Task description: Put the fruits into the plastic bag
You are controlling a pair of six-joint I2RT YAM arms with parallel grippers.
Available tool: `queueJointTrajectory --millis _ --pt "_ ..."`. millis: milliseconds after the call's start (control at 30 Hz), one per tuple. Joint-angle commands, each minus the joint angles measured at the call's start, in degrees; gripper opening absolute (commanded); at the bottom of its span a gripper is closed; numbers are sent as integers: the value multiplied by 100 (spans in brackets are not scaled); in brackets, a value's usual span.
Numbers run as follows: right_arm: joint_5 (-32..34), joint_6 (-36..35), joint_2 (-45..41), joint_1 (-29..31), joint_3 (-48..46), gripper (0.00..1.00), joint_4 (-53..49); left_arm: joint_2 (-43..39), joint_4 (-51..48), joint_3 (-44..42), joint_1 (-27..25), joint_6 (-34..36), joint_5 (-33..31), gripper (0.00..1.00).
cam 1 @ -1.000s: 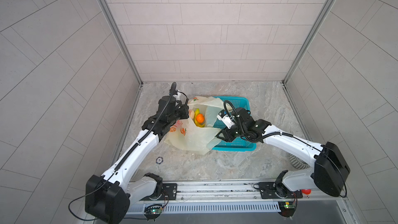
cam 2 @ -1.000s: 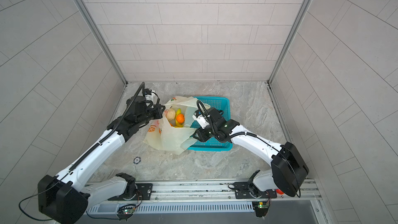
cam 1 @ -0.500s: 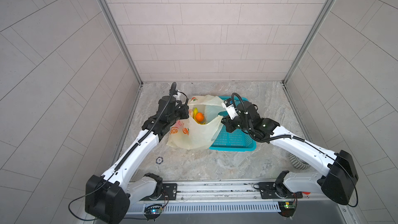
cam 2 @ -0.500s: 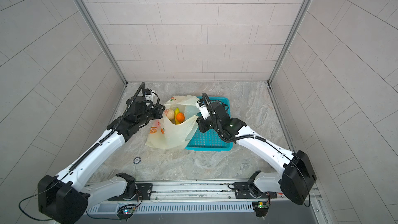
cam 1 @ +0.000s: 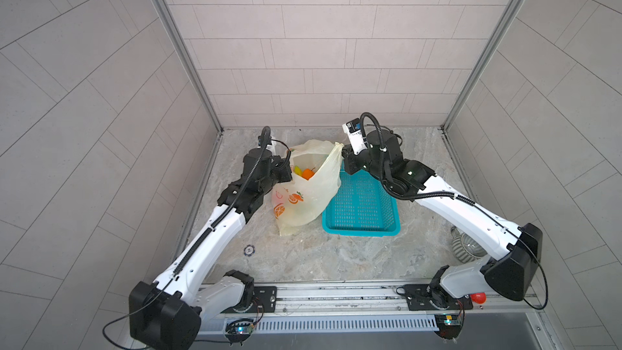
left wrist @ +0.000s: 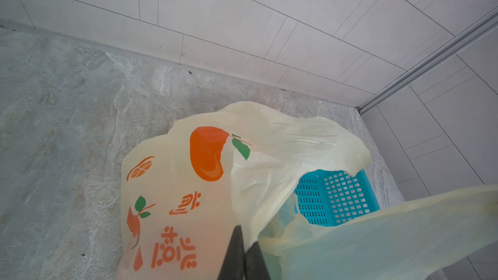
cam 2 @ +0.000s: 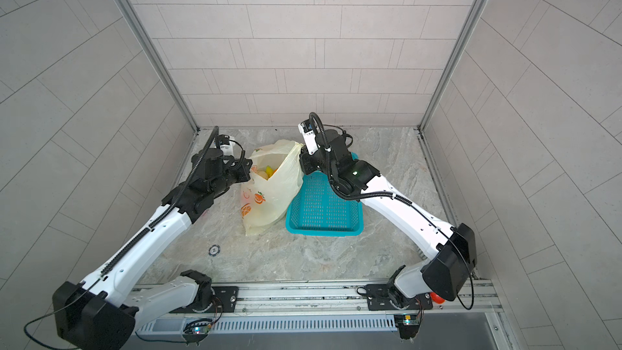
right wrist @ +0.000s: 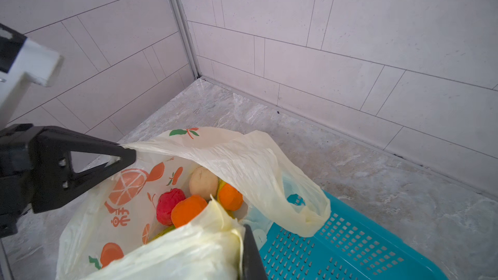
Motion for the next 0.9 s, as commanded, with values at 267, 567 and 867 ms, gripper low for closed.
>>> queueJointTrajectory --millis 267,567,867 --pt "1239 -24 -191 -96 -65 0 159 -85 531 -332 41 35 674 0" --pt "461 1451 158 -1101 -802 0 481 475 761 -207 -501 228 2507 0" --pt "-232 1946 292 -1598 -1178 4 714 523 502 -42 -803 666 2637 9"
